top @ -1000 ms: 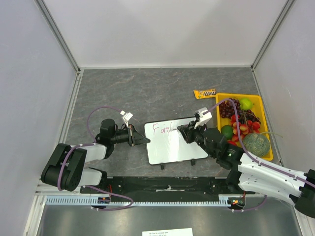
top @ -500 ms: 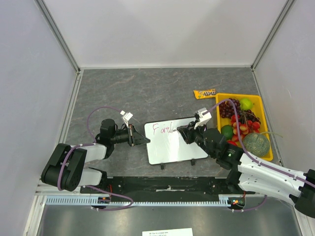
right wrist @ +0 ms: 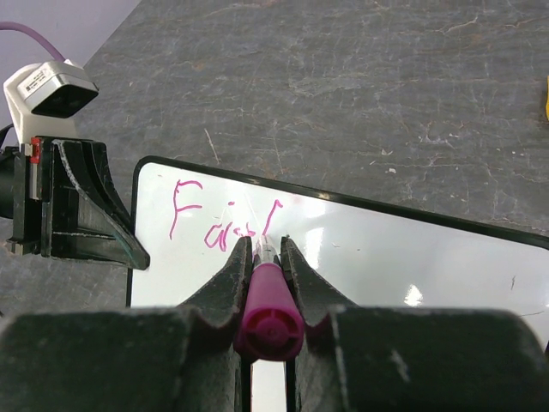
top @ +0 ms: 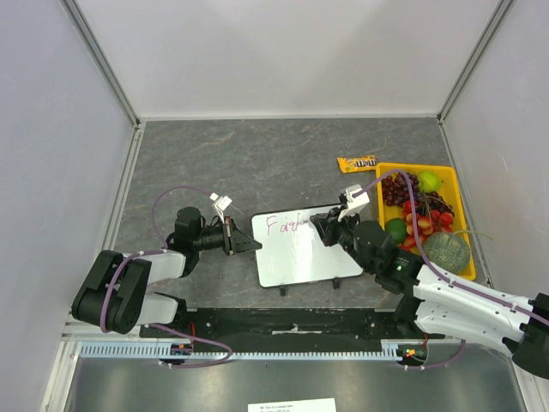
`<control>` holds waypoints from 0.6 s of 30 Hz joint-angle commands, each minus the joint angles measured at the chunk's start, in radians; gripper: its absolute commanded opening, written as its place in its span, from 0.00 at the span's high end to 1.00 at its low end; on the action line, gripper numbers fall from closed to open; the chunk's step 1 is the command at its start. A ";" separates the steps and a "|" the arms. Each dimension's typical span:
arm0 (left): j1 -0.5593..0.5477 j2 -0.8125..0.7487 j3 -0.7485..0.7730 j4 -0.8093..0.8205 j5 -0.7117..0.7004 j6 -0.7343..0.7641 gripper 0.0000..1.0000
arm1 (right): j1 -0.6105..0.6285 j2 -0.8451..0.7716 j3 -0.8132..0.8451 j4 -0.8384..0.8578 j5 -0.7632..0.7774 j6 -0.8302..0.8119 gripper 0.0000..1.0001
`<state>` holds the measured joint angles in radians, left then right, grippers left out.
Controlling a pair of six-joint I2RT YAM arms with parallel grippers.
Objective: Write a sentence on the whiteboard
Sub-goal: Write on the whiteboard with the whiteboard.
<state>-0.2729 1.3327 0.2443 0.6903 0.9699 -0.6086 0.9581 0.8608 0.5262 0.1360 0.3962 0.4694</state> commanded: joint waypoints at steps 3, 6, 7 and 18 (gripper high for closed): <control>-0.012 0.014 0.010 -0.031 -0.066 0.069 0.98 | -0.004 0.000 0.043 -0.009 0.075 -0.040 1.00; -0.012 0.016 0.010 -0.031 -0.066 0.069 0.98 | -0.004 -0.003 0.043 -0.021 0.073 -0.044 1.00; -0.012 0.014 0.010 -0.032 -0.068 0.067 0.98 | -0.004 -0.006 0.040 -0.027 0.070 -0.043 1.00; -0.012 0.016 0.010 -0.034 -0.068 0.069 0.98 | -0.004 -0.043 -0.006 -0.078 0.033 -0.009 1.00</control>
<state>-0.2764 1.3327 0.2455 0.6895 0.9695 -0.6083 0.9581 0.8345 0.5316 0.0990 0.4164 0.4541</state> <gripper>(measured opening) 0.118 0.172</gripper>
